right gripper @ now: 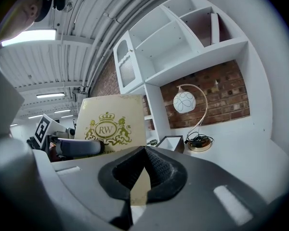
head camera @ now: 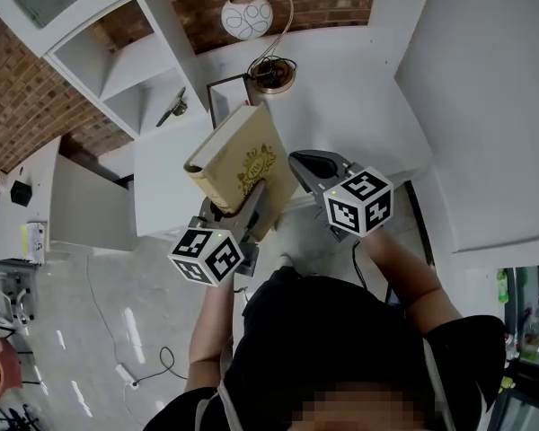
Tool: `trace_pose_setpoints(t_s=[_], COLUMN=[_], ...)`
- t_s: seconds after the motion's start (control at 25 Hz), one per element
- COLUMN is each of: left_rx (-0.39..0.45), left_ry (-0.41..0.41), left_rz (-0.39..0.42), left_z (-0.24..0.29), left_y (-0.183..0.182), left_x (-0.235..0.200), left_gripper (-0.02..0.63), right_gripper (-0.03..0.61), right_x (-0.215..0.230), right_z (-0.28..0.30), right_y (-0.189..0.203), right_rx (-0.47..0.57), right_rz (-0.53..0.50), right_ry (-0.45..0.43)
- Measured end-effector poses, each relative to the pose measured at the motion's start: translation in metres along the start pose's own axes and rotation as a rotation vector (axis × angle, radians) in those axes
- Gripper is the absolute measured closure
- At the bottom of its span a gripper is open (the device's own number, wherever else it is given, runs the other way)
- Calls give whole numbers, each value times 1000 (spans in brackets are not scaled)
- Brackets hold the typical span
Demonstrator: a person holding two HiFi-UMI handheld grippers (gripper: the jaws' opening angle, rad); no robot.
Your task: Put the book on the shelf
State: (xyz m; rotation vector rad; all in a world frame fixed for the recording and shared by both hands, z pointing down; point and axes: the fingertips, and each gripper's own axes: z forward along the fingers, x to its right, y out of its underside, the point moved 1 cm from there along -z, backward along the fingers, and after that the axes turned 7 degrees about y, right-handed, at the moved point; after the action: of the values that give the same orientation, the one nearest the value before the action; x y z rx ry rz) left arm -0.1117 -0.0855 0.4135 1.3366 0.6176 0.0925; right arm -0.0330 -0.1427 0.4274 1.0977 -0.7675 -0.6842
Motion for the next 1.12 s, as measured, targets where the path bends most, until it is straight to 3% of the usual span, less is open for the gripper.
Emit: trace_pose_setpoints(t_s=[0.56,0.96,1.12], left_rx=[-16,-16,-10], left_ry=[57,109,127], left_rz=[-22,34,0], left_z=[12,13,17], left_y=[-23,-42,-47], left_x=[-53,-81,-88], left_gripper=[391,391,391], right_gripper=[583,583,583], right_x=[4,-1,1], right_z=[59,89,95], right_y=[-20,-33,-38], right_rx=[-11,-4,8], right_rz=[1,-13,-9], right_ry=[30,59,76])
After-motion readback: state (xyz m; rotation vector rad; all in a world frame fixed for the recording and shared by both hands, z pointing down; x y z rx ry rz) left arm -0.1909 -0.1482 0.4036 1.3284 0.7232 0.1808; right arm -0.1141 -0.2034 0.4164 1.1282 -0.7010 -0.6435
